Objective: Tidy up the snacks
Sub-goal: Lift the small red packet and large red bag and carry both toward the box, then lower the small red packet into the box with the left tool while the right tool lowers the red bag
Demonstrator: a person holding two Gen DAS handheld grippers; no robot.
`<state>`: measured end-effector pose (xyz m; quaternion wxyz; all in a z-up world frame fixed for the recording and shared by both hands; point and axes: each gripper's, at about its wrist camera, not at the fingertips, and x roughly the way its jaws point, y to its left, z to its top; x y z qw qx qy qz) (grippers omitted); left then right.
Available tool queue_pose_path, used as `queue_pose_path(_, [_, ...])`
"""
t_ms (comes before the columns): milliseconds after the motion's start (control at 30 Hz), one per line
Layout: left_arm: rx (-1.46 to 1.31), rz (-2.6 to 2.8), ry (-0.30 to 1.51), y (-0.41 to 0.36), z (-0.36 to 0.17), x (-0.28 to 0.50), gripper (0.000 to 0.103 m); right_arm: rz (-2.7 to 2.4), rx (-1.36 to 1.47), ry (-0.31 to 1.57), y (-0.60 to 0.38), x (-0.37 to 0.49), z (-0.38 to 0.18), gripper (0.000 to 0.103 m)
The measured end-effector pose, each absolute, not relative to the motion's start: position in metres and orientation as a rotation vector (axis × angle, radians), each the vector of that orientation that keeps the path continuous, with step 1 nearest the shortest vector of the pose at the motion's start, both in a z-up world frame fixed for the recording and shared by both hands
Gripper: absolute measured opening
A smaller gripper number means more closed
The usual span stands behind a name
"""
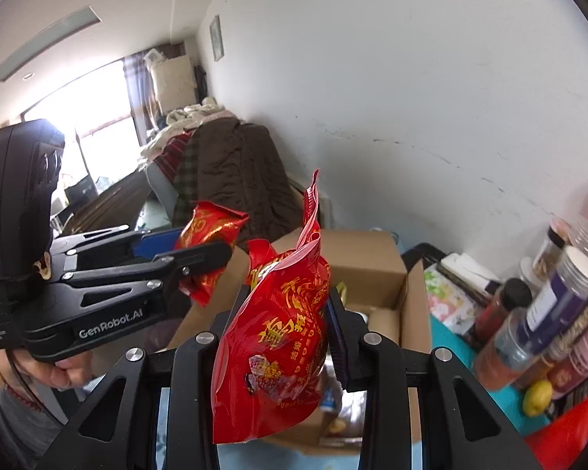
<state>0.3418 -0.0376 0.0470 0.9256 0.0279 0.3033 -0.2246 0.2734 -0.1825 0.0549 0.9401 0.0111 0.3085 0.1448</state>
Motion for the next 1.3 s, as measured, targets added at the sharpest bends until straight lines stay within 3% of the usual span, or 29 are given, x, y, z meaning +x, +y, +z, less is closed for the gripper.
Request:
queue_pose_path(733, [0.234, -0.385, 0.930, -0.065, -0.045, 0.397, 0.031, 0.297, 0.085, 1.024, -0.184, 0.351, -0.044, 0.035])
queue_pose_path(1300, [0.334, -0.362, 1.078, -0.084, -0.082, 0.404, 0.031, 0.240, 0.038, 1.123, -0.187, 0.360, -0.075, 0.036])
